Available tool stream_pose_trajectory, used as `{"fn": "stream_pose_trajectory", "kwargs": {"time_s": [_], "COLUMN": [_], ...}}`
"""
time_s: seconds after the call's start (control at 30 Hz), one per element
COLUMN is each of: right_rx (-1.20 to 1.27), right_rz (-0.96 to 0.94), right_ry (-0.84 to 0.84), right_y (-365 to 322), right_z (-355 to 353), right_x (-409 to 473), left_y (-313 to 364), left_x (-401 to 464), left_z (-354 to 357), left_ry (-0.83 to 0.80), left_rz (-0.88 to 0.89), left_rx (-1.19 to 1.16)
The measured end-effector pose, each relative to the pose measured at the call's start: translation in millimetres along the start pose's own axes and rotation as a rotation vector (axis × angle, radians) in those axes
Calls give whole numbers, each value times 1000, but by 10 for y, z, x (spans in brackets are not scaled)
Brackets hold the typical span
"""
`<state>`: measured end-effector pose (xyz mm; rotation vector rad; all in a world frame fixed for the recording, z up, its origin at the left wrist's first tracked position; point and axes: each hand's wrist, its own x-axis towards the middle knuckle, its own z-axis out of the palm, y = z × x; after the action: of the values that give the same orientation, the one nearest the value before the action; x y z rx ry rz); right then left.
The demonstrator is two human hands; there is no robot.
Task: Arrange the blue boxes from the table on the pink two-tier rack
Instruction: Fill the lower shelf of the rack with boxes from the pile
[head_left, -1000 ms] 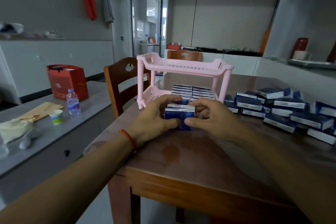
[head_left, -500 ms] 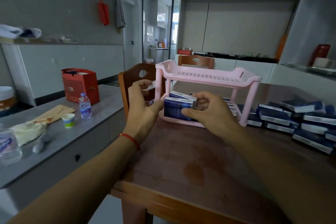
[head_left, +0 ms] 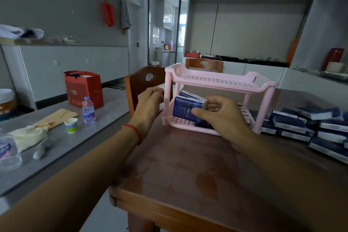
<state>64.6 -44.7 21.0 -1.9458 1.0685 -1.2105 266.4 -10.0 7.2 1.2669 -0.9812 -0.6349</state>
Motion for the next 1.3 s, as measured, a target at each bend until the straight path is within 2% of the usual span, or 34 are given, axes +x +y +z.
{"fn": "stream_pose_trajectory", "kwargs": {"time_s": [0.1,0.2,0.3,0.37,0.53,0.73,0.87,1.03,1.2,1.3], "right_rx": [14,-10,-161,-251,-360,-437,-566,-693,-926,-946], "right_rz": [53,88,94,93,75,64,13,-45,-11,99], "right_ry": [86,188,246,271,228,162,106,26,-149,-279], "right_y": [31,32,-2,-29,-1,8,34,16,85,37], "right_z": [151,317,433,463,532,536,459,285,264,277], "right_x": [67,160,253,319,485,563,597,672,739,848], "left_y": [-21,-122,-226,-284,-309,-406,-410,-397,-416,-438], "left_x": [207,410,584,680,867,1110,1166,1181,1240,1236], "left_z": [8,-29,-44,-67,-135,-169,-119,-6,93,140], "left_ry": [-109,-145,-161,-237,-433,-636,-638,-517,-502,-493], "left_rz": [-149,-187,-172,-128,-46,-36,-16,22,61,75], "left_rx": [-190,-288,-208,-147,-107,5,64,167,354,329]}}
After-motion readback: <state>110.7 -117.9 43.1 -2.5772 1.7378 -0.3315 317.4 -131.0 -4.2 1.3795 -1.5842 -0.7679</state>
